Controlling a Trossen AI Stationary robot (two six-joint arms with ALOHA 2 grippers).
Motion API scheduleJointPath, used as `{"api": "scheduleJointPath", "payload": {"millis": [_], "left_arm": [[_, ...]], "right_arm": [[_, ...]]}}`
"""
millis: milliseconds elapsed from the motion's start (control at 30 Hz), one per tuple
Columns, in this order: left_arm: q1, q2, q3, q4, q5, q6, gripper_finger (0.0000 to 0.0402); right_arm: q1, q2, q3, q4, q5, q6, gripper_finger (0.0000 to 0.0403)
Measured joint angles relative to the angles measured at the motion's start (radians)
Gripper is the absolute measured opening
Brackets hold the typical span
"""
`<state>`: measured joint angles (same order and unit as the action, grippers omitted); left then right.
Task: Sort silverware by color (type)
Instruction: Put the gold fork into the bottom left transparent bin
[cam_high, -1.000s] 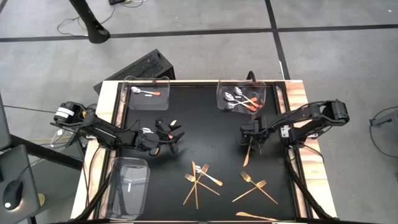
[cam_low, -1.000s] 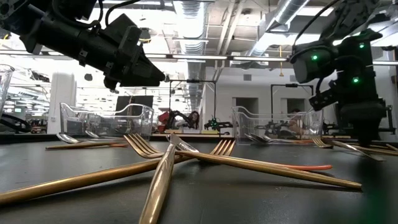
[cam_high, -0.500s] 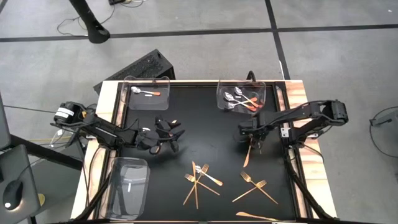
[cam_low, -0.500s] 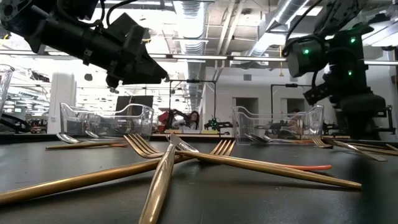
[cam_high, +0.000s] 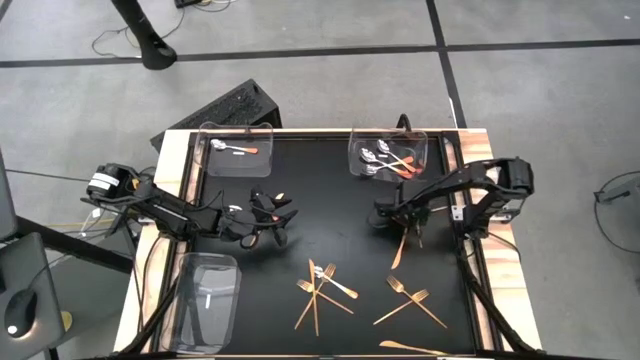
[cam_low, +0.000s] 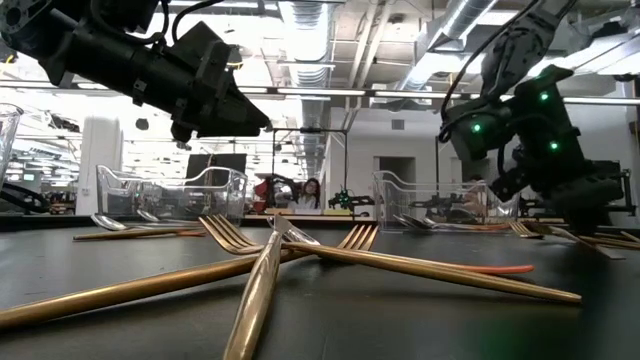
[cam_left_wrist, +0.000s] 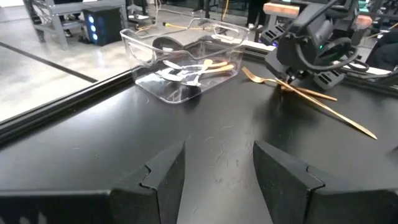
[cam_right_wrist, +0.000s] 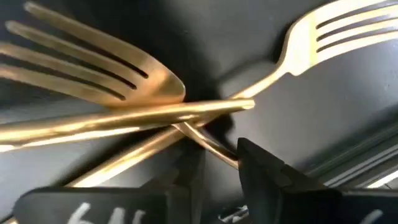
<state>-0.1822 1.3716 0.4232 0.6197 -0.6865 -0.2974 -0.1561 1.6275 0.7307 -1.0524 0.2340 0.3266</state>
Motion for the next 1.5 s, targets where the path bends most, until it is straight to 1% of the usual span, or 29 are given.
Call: {"api": "scheduleJointPath", "payload": {"millis": [100, 167, 200, 267, 433, 533, 633, 700, 733, 833, 933, 1033, 1100, 1167, 1233, 1333, 1367, 1500], "left_arm": [[0.000, 0.000, 0.000, 0.000, 0.000, 0.000, 0.0171], [-0.001, 0.000, 0.000, 0.000, -0.001, 0.000, 0.0171], [-0.001, 0.000, 0.000, 0.000, -0.003, 0.000, 0.0171], [-0.001, 0.000, 0.000, 0.000, -0.003, 0.000, 0.0171], [-0.001, 0.000, 0.000, 0.000, -0.006, 0.000, 0.0171], [-0.001, 0.000, 0.000, 0.000, -0.006, 0.000, 0.0171], [-0.001, 0.000, 0.000, 0.001, -0.006, -0.003, 0.0171], [-0.001, 0.000, 0.000, 0.007, -0.006, -0.014, 0.0171], [-0.001, 0.001, 0.000, 0.018, -0.005, -0.021, 0.0171], [-0.001, 0.004, 0.000, 0.070, 0.020, -0.011, 0.0171], [-0.001, 0.004, 0.000, 0.110, 0.093, 0.040, 0.0171], [-0.002, 0.005, 0.000, 0.184, 0.136, 0.087, 0.0171], [-0.001, 0.005, 0.000, 0.237, 0.195, 0.123, 0.0171], [-0.002, 0.005, 0.000, 0.298, 0.276, 0.160, 0.0172], [-0.004, 0.005, 0.001, 0.342, 0.357, 0.197, 0.0177], [-0.014, 0.005, 0.015, 0.381, 0.418, 0.256, 0.0195], [-0.019, 0.005, 0.025, 0.385, 0.420, 0.273, 0.0202], [-0.028, 0.005, 0.073, 0.383, 0.420, 0.348, 0.0234]], "right_arm": [[0.014, 0.005, 0.002, 0.024, -0.049, -0.025, 0.0062], [0.032, 0.000, 0.019, 0.026, -0.086, -0.011, 0.0027], [0.042, -0.003, 0.031, 0.022, -0.102, -0.001, 0.0017], [0.067, -0.021, 0.069, 0.031, -0.147, 0.030, 0.0015], [0.122, -0.100, 0.163, 0.010, -0.178, 0.096, 0.0014], [0.142, -0.144, 0.225, 0.006, -0.134, 0.166, 0.0013], [0.161, -0.173, 0.266, -0.023, -0.021, 0.212, 0.0013], [0.175, -0.195, 0.281, 0.003, 0.044, 0.207, 0.0013], [0.186, -0.205, 0.286, 0.045, 0.054, 0.195, 0.0013], [0.222, -0.221, 0.288, 0.253, 0.054, 0.135, 0.0013], [0.272, -0.217, 0.288, 0.504, 0.075, 0.040, 0.0014], [0.320, -0.208, 0.288, 0.729, 0.112, -0.062, 0.0014], [0.343, -0.185, 0.290, 0.888, 0.110, -0.121, 0.0014], [0.363, -0.169, 0.287, 0.982, 0.092, -0.175, 0.0014], [0.368, -0.139, 0.292, 1.123, 0.061, -0.218, 0.0014], [0.371, -0.095, 0.288, 1.212, 0.020, -0.249, 0.0014], [0.370, -0.074, 0.290, 1.253, 0.009, -0.249, 0.0014], [0.361, -0.030, 0.290, 1.307, -0.001, -0.254, 0.0014]]}}
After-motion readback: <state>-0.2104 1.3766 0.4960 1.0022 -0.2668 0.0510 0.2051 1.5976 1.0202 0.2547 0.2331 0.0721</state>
